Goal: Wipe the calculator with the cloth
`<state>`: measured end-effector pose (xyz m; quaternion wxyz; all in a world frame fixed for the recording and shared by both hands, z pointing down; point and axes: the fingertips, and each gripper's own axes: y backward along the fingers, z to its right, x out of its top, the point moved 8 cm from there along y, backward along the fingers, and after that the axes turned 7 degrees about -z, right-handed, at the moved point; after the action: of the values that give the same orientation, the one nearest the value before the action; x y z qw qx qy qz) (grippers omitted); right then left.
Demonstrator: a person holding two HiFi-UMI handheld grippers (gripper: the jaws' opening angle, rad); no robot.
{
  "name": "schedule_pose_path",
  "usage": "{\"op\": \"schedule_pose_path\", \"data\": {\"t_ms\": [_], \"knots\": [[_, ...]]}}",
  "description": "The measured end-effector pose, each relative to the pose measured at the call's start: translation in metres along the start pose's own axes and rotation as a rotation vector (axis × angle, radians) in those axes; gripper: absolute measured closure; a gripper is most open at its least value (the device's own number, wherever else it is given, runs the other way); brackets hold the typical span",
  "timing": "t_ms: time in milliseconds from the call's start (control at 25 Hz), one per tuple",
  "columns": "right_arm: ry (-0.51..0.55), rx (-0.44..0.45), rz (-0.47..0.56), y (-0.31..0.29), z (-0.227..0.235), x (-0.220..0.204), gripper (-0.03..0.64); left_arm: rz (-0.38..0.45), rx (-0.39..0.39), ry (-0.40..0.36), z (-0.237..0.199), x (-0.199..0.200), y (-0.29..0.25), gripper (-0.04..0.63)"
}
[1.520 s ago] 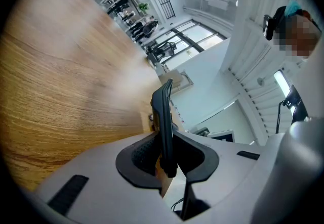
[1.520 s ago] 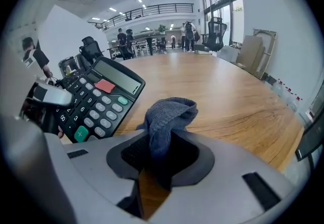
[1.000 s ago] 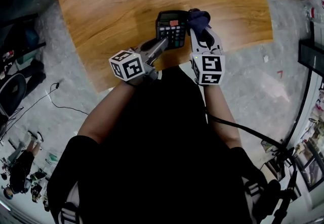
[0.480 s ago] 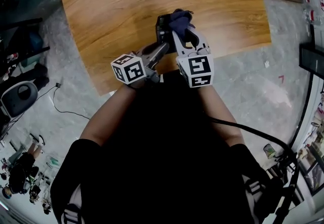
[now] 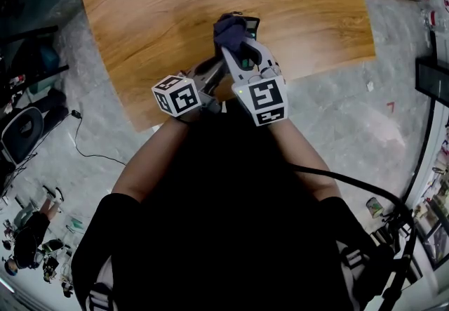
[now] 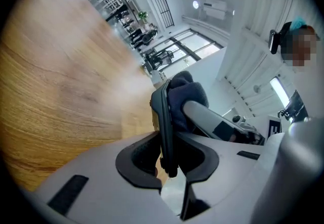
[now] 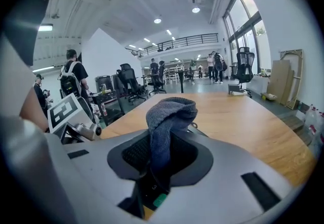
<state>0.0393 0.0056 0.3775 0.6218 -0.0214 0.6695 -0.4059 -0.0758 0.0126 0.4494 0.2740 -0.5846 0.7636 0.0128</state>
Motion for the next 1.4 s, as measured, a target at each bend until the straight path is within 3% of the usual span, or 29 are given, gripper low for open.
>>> {"op": "schedule_pose_path", "data": {"t_ms": [400, 960, 1080, 1280, 1400], "knots": [[-0.1, -0.153, -0.068, 0.011, 0.053, -0.035, 0.526, 0.064, -0.016, 0.016, -0.001, 0.012, 0.007, 0.522], [-0.031, 0.018, -0.023, 0.022, -0.006, -0.022, 0.528, 0.146, -0.043, 0.131, 0.001, 0.013, 0.005, 0.523], [-0.033, 0.007, -0.023, 0.024, 0.001, -0.025, 0.528, 0.146, -0.056, 0.142, 0.001, 0.012, 0.004, 0.523], [-0.08, -0.092, -0.048, 0.033, 0.037, -0.041, 0.528, 0.155, -0.074, 0.134, 0.002, 0.013, 0.004, 0.523], [-0.064, -0.096, -0.052, 0.036, 0.038, -0.041, 0.528, 0.161, -0.084, 0.133, 0.004, 0.014, 0.004, 0.523]]}}
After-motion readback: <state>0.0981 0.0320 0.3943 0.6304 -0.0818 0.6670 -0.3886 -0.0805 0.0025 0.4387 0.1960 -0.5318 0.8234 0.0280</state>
